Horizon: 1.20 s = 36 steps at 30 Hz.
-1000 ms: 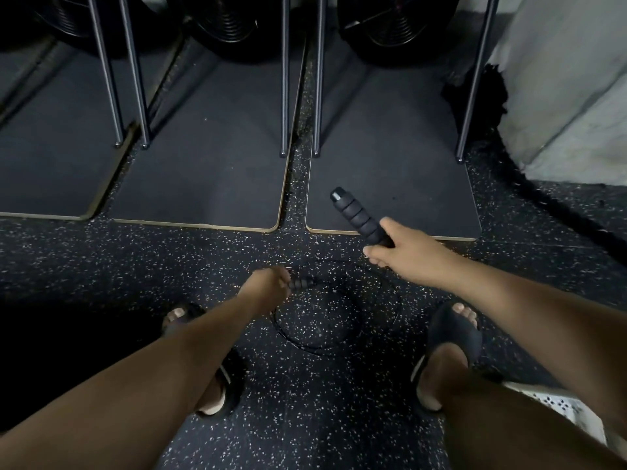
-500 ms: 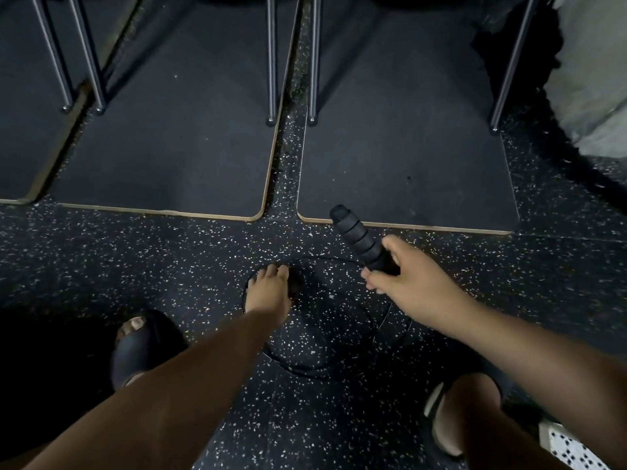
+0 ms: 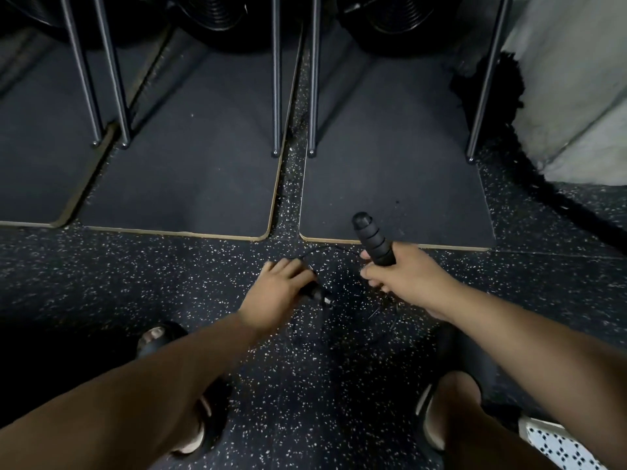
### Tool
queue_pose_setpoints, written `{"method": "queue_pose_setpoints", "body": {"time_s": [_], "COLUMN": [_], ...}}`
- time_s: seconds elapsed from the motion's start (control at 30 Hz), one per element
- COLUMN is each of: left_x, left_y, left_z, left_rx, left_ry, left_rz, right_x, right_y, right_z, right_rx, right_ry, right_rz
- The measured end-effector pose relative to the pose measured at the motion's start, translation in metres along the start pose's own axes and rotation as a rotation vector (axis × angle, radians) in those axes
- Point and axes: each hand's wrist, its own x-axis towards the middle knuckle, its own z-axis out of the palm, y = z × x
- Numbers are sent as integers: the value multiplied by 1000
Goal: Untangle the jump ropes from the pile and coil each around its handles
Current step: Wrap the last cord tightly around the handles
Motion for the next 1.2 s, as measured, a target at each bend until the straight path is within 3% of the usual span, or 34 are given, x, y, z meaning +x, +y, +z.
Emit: {"method": "queue_pose_setpoints", "body": {"time_s": [0.17, 0.43, 0.57, 0.7, 0.8, 1.0, 1.07, 1.2], "left_x": [-4, -29, -58, -85, -95, -93, -92, -98], "left_y": [46, 101, 111, 117, 126, 154, 154, 148], "left_z": [-111, -235, -276, -301, -315, -326, -326, -334], "left_rx": [37, -55, -342, -565, -690, -899, -995, -1152], "left_ry": [245, 305, 348, 564, 650, 436, 326, 258], "left_rz": [203, 242, 38, -291, -408, -411, -441, -388], "right_x": [-56, -138, -171, -198, -214, -237, -242, -245], "right_y": [-56, -120, -135, -149, -160, -188, -194, -194], "right_z": [-14, -28, -33, -37, -37, -36, -40, -59], "right_rx": [70, 385, 397, 400, 337, -115, -91, 175], "right_ry": [-81, -311, -250, -259, -260, -506, -547, -550], "right_rz": [-39, -81, -84, -76, -62, 73, 75, 31]}}
